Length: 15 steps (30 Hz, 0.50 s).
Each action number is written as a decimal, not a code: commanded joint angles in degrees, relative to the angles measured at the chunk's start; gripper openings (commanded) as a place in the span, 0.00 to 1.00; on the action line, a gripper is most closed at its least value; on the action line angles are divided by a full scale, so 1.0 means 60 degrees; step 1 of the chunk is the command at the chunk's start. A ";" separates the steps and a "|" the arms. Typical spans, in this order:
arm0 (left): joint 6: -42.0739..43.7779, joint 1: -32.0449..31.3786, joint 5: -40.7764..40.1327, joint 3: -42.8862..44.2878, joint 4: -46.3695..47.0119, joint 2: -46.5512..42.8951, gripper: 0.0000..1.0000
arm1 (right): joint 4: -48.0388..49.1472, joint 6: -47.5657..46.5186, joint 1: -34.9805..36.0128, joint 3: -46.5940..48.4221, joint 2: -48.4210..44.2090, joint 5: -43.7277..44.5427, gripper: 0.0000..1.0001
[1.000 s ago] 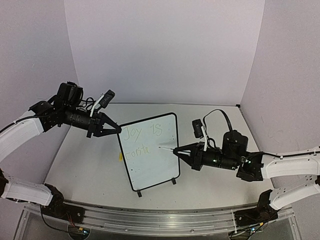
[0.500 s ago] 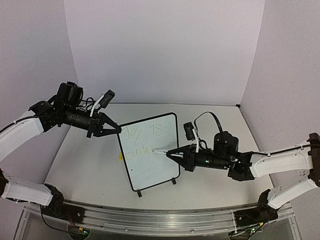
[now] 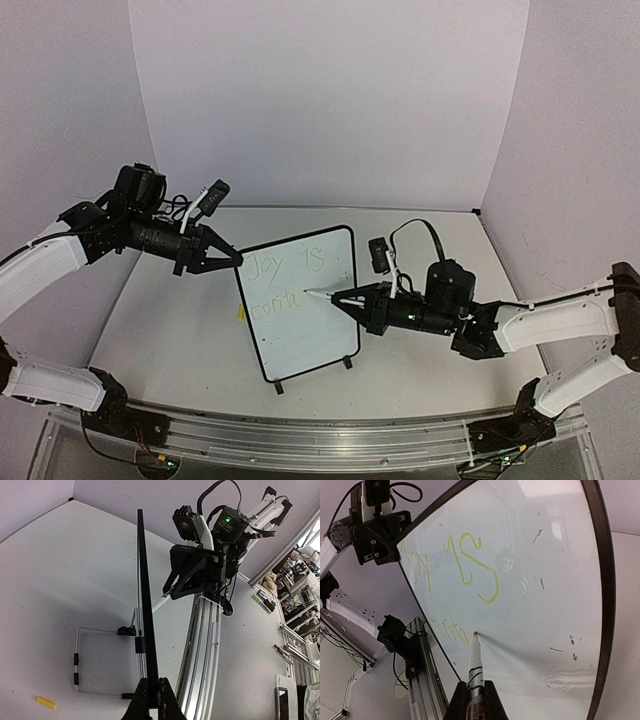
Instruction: Write a sentence on the whiteboard
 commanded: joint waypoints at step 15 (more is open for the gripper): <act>0.0033 -0.0051 0.0096 -0.0064 -0.0168 -0.0011 0.00 | 0.0541 0.0327 -0.0072 0.0335 0.0700 -0.0021 0.00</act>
